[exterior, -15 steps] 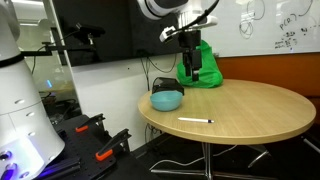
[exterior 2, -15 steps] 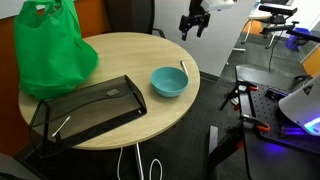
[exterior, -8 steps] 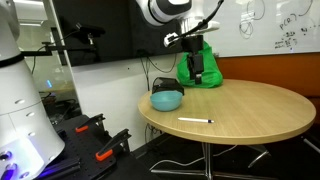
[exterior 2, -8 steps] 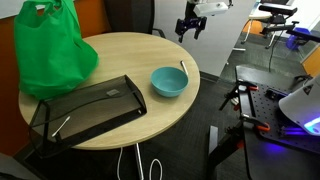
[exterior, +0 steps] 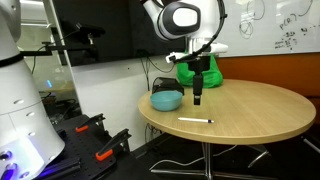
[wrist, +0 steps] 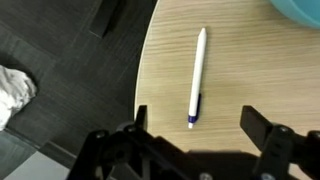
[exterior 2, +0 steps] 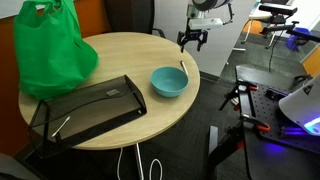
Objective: Pick up the pen and put it in the bowl
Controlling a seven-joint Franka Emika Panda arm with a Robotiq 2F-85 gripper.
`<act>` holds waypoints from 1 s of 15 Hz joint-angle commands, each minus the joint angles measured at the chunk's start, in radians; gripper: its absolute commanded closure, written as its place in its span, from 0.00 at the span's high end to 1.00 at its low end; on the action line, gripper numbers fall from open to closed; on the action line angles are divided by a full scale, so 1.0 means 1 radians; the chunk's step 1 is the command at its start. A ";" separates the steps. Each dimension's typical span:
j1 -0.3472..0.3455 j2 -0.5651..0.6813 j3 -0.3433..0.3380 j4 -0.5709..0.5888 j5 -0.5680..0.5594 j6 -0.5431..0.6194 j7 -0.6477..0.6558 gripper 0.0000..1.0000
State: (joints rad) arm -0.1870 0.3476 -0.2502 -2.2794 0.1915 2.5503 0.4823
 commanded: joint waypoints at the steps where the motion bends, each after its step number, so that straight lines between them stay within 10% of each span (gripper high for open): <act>1: 0.005 0.103 0.006 0.076 0.060 0.032 0.027 1.00; 9: 0.045 0.315 0.000 0.195 0.090 0.156 0.073 1.00; 10: 0.044 0.328 0.001 0.205 0.103 0.159 0.076 0.75; 15: 0.078 0.344 -0.031 0.221 0.090 0.134 0.117 0.43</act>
State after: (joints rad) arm -0.1408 0.6751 -0.2515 -2.0723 0.2721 2.7047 0.5613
